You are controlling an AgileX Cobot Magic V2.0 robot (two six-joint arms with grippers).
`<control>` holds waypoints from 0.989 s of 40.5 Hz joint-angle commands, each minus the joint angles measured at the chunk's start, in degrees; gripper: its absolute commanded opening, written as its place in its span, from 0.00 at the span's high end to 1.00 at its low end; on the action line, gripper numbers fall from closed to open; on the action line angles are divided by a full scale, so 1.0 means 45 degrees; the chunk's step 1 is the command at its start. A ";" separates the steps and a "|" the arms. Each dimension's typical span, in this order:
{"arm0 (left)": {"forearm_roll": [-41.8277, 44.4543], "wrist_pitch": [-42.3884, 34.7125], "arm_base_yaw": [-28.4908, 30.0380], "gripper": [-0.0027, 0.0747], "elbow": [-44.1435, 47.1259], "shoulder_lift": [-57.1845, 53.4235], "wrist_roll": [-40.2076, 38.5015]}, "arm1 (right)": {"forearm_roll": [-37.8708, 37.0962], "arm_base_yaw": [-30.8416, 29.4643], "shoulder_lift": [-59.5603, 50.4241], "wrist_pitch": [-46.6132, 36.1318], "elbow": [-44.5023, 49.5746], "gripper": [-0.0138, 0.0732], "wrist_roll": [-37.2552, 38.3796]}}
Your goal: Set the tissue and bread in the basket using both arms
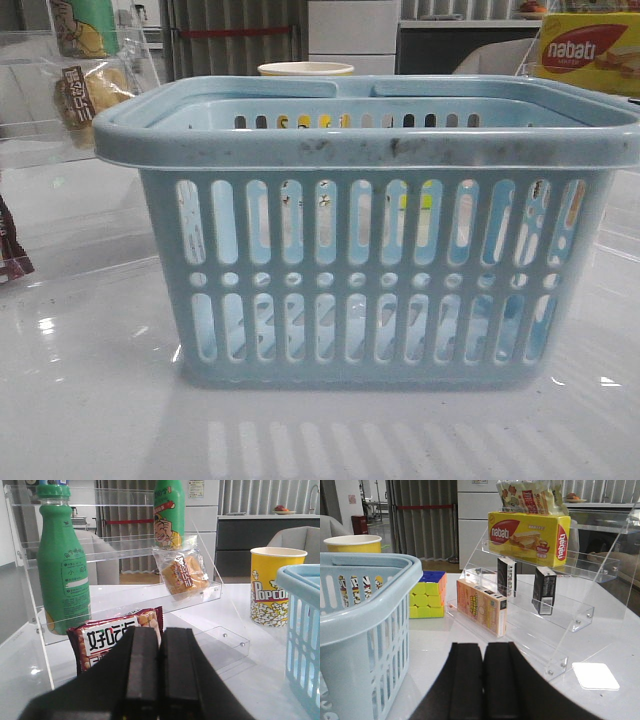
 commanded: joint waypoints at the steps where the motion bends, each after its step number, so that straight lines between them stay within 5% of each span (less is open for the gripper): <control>1: 0.0000 -0.1097 -0.0096 0.85 0.0066 -0.0213 -0.0075 | -0.0123 -0.0006 -0.0236 -0.1113 -0.0071 0.78 -0.0048; 40: 0.0000 -0.2218 -0.0096 0.85 0.0039 -0.0213 -0.0098 | -0.0123 -0.0006 -0.0236 -0.1707 -0.0390 0.78 -0.0048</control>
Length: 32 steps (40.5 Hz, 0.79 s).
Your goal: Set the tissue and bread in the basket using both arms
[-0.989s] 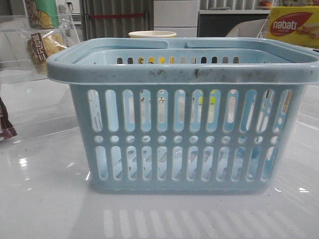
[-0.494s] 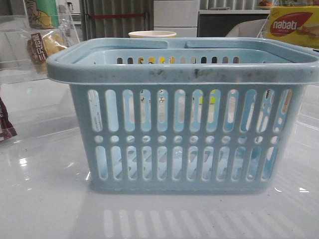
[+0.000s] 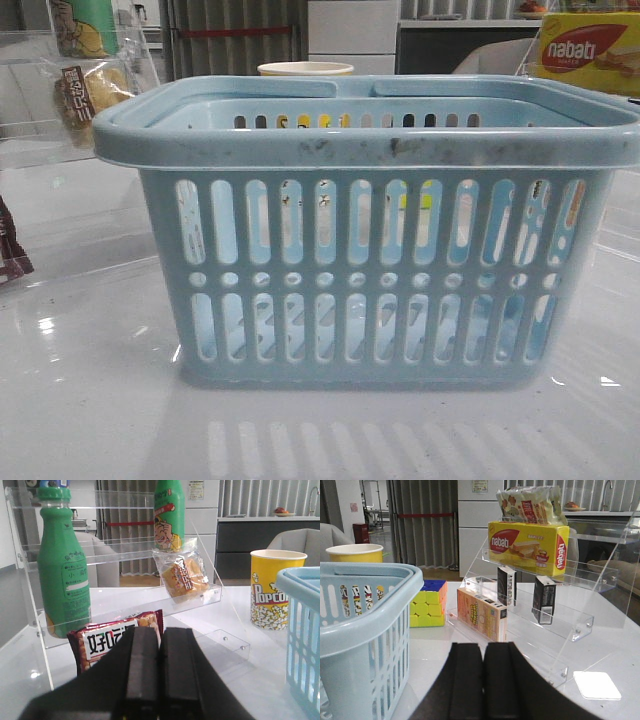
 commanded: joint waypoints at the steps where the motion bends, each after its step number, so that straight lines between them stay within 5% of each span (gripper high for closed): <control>1: -0.0050 -0.2125 -0.0096 0.85 -0.0027 -0.0213 -0.0096 | -0.0123 -0.0006 -0.0236 -0.1185 -0.0535 0.78 -0.0048; 7: -0.0082 -0.2078 -0.0096 0.85 -0.1106 -0.0213 -0.0096 | -0.0123 -0.0006 -0.0227 0.0114 -0.2123 0.78 -0.0048; 32: -0.0082 0.4506 -0.0096 0.85 -0.9372 0.3828 -0.0096 | -0.0123 -0.0006 0.4020 0.6576 -0.9699 0.78 -0.0048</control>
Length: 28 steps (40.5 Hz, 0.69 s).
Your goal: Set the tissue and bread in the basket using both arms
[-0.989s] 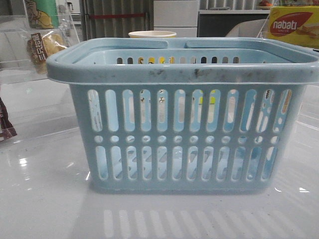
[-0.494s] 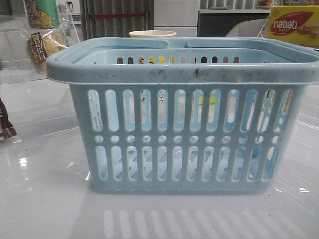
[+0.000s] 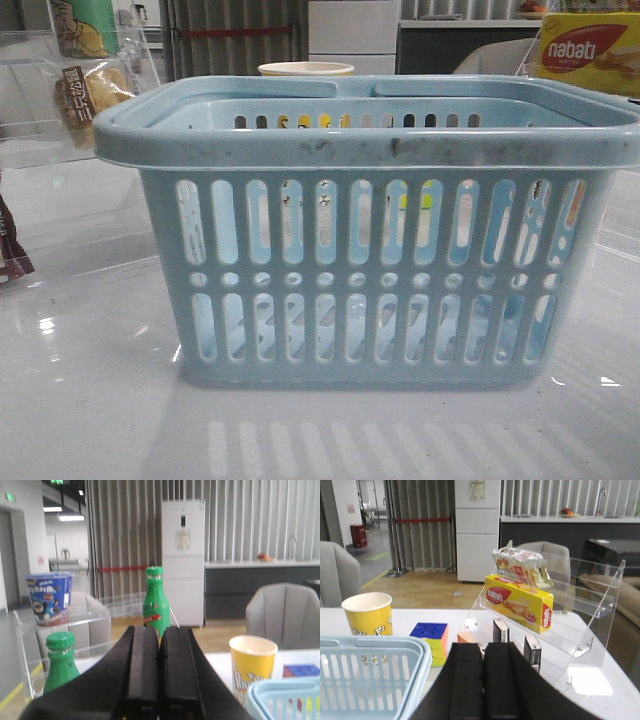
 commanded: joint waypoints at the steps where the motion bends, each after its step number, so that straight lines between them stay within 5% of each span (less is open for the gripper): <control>1: -0.0082 0.0348 -0.0096 0.85 -0.1185 0.1134 -0.0096 | -0.0123 -0.0006 0.1162 0.0271 -0.1009 0.78 -0.0056; 28: -0.0082 0.1650 -0.0096 0.85 -0.0557 0.4357 -0.0096 | -0.0123 -0.0006 0.5019 0.2827 -0.1130 0.77 -0.0056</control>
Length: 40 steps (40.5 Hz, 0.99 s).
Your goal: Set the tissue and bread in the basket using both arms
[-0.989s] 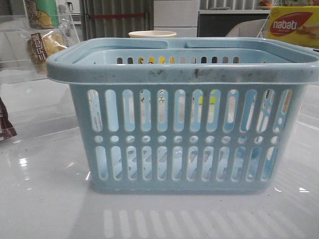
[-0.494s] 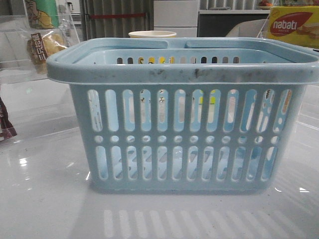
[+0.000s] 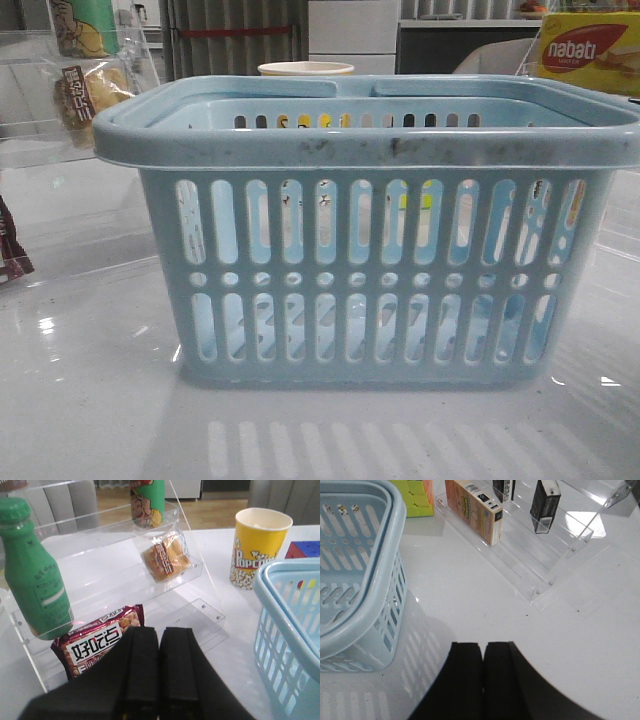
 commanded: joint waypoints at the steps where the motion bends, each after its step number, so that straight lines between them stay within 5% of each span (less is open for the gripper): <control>1: -0.0082 -0.0949 -0.0096 0.85 -0.0216 0.0385 -0.0096 | -0.0123 -0.0006 0.0420 -0.0762 -0.0438 0.77 -0.0056; 6: -0.0082 -0.0929 -0.0096 0.79 -0.0170 0.0725 -0.0096 | -0.0123 -0.0006 0.0801 -0.0605 -0.0438 0.72 -0.0056; 16: -0.0082 -0.1011 -0.0096 0.33 -0.0170 0.1353 -0.0096 | -0.0171 -0.0006 0.1609 -0.0571 -0.0438 0.22 -0.0056; 40: -0.0082 -0.1041 -0.0096 0.43 -0.0170 0.1885 -0.0096 | -0.0421 -0.1953 0.6743 -0.1956 -0.3196 0.18 0.0240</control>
